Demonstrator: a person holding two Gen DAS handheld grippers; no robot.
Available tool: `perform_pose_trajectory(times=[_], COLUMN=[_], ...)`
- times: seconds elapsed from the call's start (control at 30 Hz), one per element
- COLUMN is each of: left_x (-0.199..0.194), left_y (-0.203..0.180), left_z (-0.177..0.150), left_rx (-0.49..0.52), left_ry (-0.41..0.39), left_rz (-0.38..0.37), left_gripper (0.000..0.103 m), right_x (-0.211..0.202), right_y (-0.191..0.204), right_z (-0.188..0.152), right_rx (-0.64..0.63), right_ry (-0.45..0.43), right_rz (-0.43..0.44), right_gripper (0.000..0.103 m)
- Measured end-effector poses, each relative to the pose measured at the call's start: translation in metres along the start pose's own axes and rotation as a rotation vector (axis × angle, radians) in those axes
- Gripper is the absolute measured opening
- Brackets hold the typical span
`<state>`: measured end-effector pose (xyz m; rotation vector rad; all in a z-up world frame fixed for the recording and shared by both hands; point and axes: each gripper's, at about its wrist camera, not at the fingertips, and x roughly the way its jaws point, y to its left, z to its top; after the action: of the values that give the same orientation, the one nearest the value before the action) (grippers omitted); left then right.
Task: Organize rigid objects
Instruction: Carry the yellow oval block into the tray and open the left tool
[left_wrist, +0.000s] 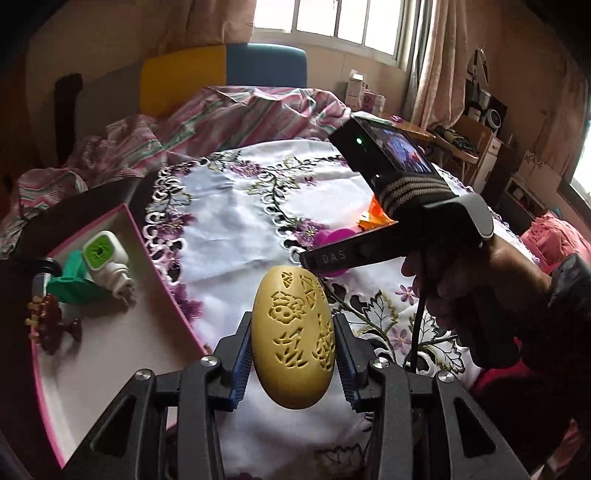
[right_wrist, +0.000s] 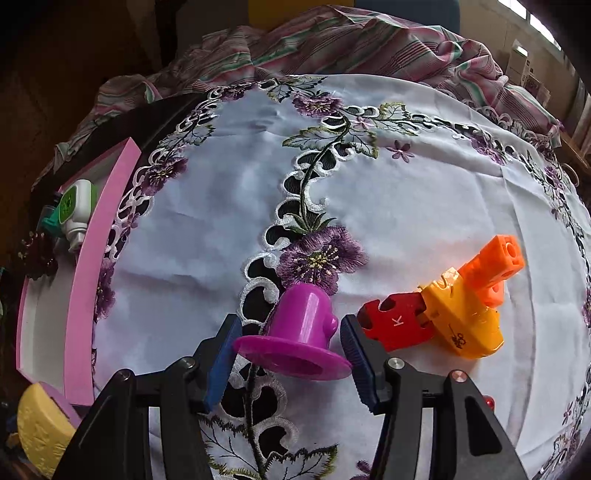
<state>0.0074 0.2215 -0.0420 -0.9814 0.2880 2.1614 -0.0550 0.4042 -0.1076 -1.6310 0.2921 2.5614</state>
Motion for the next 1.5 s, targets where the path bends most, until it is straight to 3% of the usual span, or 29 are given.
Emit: perform_pose_trajectory(times=[0.83,1.1,1.27,1.5], left_x=[-0.033,-0.052,-0.045,-0.025], left_y=[0.057,0.124,0.174,0.200], left_z=[-0.011,-0.020,-0.036,-0.049], left_rx=[-0.191,-0.350,-0.487,-0.528], left_ry=[-0.019,-0.048,-0.006,0.045], left_rz=[0.046,0.120,0.171,0.221], left_gripper=[0.041,0.041,0.041,0.041], right_x=[0.001,0.001,0.001,0.001], right_y=[0.006,0.007,0.010,0.010], right_z=[0.000,0.001,0.000,0.000], right_rx=[-0.022,-0.024,-0.038,-0.042], right_ry=[-0.011,-0.011,-0.012,-0.012], right_rz=[-0.030,-0.034,-0.043,-0.045], right_gripper=[0.056,0.056,0.056,0.056])
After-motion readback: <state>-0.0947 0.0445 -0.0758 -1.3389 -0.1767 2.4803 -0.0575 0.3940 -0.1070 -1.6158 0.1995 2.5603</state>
